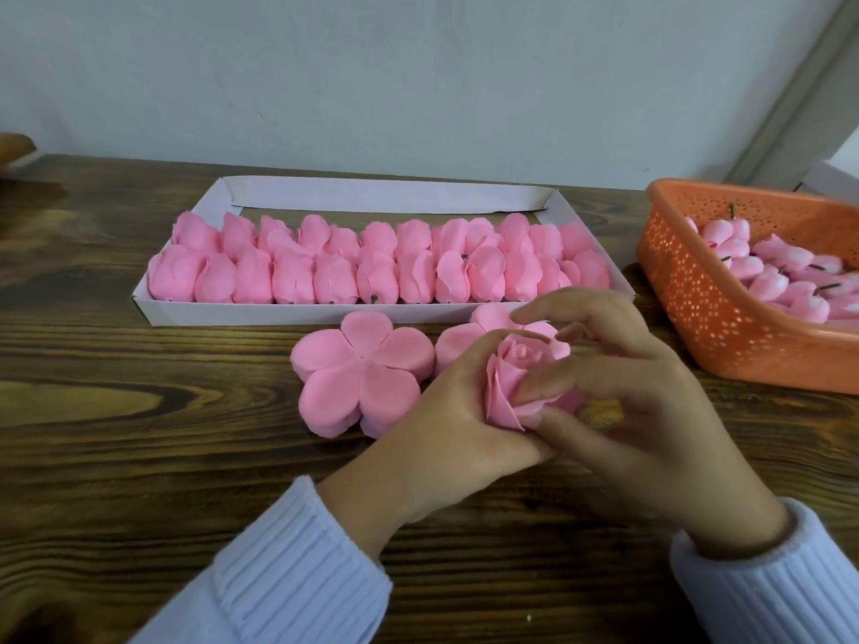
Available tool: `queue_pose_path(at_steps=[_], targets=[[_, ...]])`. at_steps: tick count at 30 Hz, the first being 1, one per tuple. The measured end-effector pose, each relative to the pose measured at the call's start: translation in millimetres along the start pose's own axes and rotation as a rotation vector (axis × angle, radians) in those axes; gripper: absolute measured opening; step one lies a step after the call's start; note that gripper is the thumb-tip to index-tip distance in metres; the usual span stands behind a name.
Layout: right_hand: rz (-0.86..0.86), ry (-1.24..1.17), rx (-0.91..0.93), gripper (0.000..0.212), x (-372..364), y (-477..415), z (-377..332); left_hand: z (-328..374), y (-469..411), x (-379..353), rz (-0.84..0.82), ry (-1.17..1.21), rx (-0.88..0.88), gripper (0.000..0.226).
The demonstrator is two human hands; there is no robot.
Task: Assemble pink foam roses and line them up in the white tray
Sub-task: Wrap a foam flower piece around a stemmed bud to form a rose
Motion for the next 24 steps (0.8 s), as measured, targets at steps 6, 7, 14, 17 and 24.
queue_pose_path(at_steps=[6,7,14,17,24], targets=[[-0.013,0.112,0.020,0.016,-2.2,-0.5,0.1,0.7,0.6,-2.1,-0.028,-0.024,-0.008,0.052],[-0.014,0.126,0.010,0.017,-2.1,-0.4,1.1,0.7,0.5,-2.2,-0.030,-0.032,-0.010,0.052],[-0.001,0.121,-0.027,0.022,-3.4,0.8,4.2,-1.5,-1.2,-1.2,-0.002,-0.097,-0.021,0.048],[-0.002,0.068,-0.020,0.024,-5.5,0.2,1.1,4.5,-1.1,0.5,0.030,-0.134,-0.069,0.041],[0.323,-0.516,-0.252,0.025,0.9,10.6,17.5,17.8,3.5,3.5,0.056,-0.024,-0.159,0.027]])
Point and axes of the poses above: each hand's wrist, its own y-axis away from the middle knuckle, its own x-axis out of the back of the hand, z = x × y, the point moved 9 cm from there along -y, towards the middle knuckle, and after that the axes turned 7 degrees about x, right-handed, at the moved point
